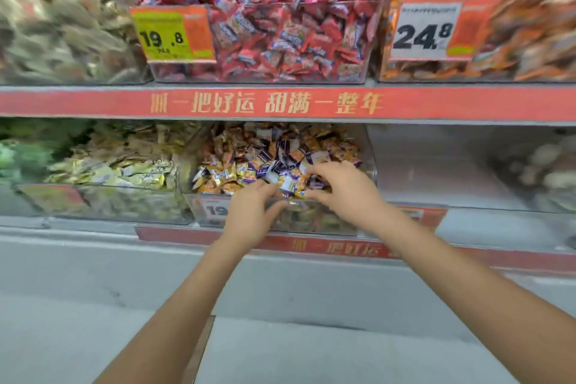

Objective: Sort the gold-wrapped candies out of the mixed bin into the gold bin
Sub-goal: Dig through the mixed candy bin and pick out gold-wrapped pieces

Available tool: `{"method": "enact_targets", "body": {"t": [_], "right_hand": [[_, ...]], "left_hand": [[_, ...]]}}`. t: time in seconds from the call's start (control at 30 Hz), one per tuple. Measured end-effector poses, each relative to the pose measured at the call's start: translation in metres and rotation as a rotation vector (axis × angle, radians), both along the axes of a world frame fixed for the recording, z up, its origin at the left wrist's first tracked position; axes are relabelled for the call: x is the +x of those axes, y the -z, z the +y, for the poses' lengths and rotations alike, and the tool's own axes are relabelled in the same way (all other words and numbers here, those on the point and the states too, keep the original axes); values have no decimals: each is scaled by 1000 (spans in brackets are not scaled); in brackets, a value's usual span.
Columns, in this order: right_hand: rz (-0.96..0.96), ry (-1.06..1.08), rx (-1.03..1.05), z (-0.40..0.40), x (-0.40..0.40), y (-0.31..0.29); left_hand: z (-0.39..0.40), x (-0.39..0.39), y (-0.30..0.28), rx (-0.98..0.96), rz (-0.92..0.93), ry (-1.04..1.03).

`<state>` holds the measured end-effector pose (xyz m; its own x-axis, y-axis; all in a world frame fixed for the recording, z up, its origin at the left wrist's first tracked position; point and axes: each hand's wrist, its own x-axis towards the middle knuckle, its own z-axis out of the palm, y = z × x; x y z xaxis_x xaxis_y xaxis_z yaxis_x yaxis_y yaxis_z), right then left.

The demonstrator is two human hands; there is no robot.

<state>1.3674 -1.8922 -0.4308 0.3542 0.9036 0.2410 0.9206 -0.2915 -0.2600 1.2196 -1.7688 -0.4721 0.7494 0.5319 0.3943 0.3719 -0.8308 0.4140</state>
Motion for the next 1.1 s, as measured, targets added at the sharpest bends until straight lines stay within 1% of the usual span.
{"method": "enact_targets", "body": {"t": [0.1, 0.17, 0.27, 0.4, 0.57, 0.63, 0.73, 0.83, 0.93, 1.0, 1.1], "right_hand": [[154, 21, 51, -13, -2, 0], [209, 12, 67, -19, 2, 1], [272, 0, 68, -20, 8, 1], [264, -115, -33, -1, 12, -2], [189, -149, -195, 19, 15, -4], [140, -171, -226, 22, 12, -3], [187, -158, -232, 22, 11, -3], [233, -161, -251, 22, 9, -5], [333, -180, -204, 21, 8, -9], [394, -149, -119, 18, 11, -13], [411, -75, 19, 17, 17, -16]], "left_hand": [[2, 4, -11, -148, 102, -42], [1, 4, -14, -219, 98, -40], [-2, 3, -17, -253, 96, -68], [5, 6, -27, -325, 176, -104], [13, 7, -28, -393, 155, -89], [15, 6, -31, -415, 167, -84], [15, 5, -34, -412, 173, -65], [11, 4, -33, -396, 135, -59], [8, 5, -32, -344, 120, -48], [9, 9, -32, -314, 138, -12], [11, 18, -34, -316, 138, 38]]}}
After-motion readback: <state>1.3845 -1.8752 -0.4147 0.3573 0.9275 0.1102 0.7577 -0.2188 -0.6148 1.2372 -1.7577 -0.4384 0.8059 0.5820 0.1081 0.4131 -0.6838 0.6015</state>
